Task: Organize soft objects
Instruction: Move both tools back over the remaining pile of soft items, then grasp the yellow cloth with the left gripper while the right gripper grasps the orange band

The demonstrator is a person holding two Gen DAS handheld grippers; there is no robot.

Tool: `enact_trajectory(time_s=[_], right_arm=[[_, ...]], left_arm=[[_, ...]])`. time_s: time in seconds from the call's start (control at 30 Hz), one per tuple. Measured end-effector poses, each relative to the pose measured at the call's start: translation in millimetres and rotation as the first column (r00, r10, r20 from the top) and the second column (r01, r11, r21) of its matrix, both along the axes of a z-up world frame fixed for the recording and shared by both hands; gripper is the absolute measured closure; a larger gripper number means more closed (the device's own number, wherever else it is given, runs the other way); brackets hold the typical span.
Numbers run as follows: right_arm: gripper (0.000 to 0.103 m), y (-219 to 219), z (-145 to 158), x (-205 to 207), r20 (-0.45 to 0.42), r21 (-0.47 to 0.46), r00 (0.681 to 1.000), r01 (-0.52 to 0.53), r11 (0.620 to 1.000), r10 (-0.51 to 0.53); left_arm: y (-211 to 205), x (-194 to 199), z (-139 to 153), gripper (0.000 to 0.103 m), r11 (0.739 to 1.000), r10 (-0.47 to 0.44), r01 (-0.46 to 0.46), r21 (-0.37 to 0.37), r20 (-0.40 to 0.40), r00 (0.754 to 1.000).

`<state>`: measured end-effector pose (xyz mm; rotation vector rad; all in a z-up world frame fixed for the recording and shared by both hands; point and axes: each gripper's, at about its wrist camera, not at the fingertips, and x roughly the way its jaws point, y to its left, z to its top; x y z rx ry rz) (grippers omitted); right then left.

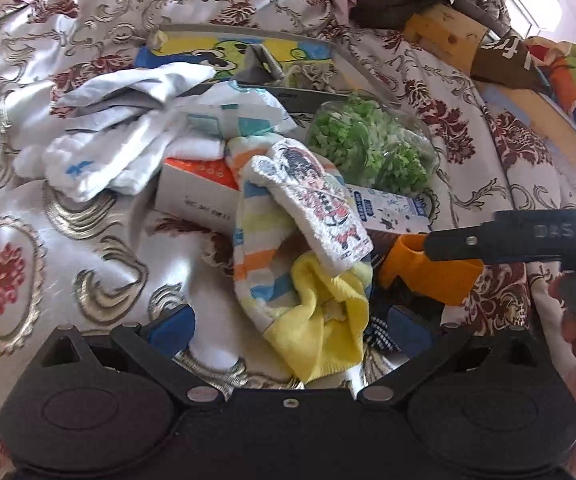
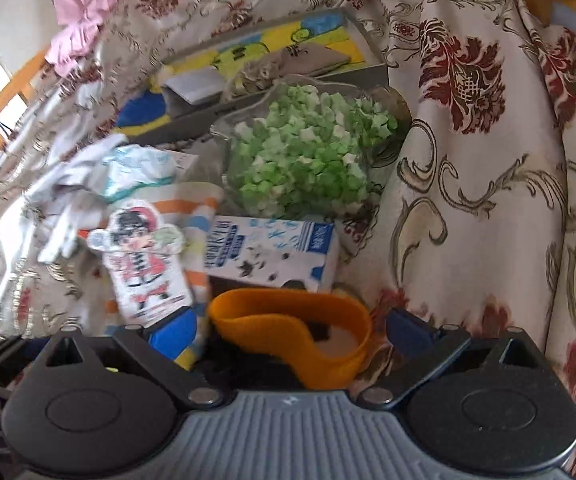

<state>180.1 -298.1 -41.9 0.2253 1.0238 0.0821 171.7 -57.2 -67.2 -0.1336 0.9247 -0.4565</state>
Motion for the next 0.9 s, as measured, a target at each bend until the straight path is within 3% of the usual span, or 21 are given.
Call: enact_trajectory(time_s=[0.23,0.4,0.47,0.6,0.67,0.73,0.9], right_arm=[[0.0,-4,-17,18,-0.064,0.086,0.996,-0.053,0.995,0.059],[0.0,-4,-14,15,-0.061,0.129,0.996,-0.056,0.99,0.064],[0.0,-5,-15,14,-0.069,0.144,0.996,-0.05,0.988,0.06],[0.0,-8,-14,13,-0.076,0.184,0.995,-0.045,0.982,0.06],[0.001,-9,-14,13,-0.082,0.216,0.994,-0.05,0.975,0.069],[0.001,-7,-14,12,-0.086,0.227,0.992,-0.065,0.972,0.087],[0.007,5,-14,11,-0.094,0.172,0.989,-0.101,0.98,0.118]], left_arm=[[-4,10,-8,0.001,0.998,-0.043,0.042,-0.041,-0.023,0.999],[-5,10,-9,0.002,0.996,-0.059,0.057,-0.061,-0.023,0.998],[-5,7,-8,0.016,0.996,-0.069,0.069,-0.063,-0.008,0.998],[-5,5,-9,0.033,0.994,-0.085,0.084,-0.067,-0.013,0.996],[-5,5,-11,0.052,0.994,-0.092,0.091,-0.063,-0.018,0.996],[-4,6,-12,0.063,0.995,-0.083,0.082,-0.053,-0.022,0.996],[3,12,-15,0.08,0.998,-0.039,0.037,-0.051,-0.049,0.998]])
